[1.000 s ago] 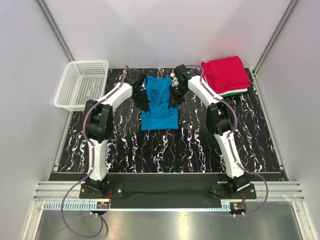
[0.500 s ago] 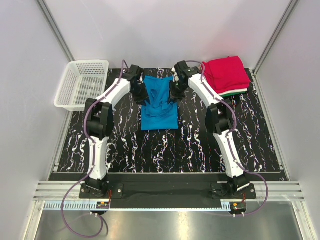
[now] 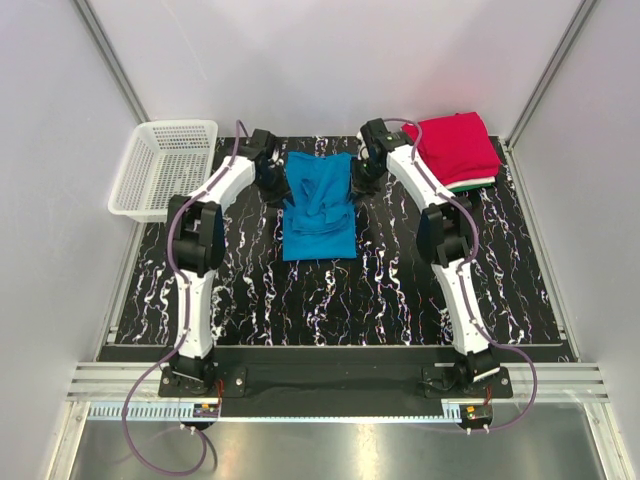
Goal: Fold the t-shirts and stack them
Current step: Fold the tshirt
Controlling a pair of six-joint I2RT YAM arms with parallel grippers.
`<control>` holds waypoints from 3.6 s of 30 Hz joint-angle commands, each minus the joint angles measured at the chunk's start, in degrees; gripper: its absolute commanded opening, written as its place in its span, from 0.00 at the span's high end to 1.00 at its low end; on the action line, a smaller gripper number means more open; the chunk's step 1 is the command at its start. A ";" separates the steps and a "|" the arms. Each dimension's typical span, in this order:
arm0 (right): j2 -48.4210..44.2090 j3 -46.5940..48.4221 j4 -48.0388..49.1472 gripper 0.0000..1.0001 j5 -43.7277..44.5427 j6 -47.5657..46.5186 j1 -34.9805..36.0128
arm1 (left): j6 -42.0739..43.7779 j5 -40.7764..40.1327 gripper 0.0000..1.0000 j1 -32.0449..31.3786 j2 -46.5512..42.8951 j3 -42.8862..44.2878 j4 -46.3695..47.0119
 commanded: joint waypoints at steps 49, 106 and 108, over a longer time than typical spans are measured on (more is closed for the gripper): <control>-11.94 -15.26 9.09 0.48 -7.59 1.34 -0.03 | 2.00 6.87 0.60 -0.31 -6.78 -8.98 2.81; -11.24 -18.42 9.18 0.47 -8.48 -0.86 -0.91 | 1.04 5.20 0.60 -2.59 -7.48 -10.39 -0.09; -11.32 -18.51 9.18 0.47 -8.39 -0.94 -1.00 | 1.04 5.20 0.60 -2.59 -7.31 -10.91 0.00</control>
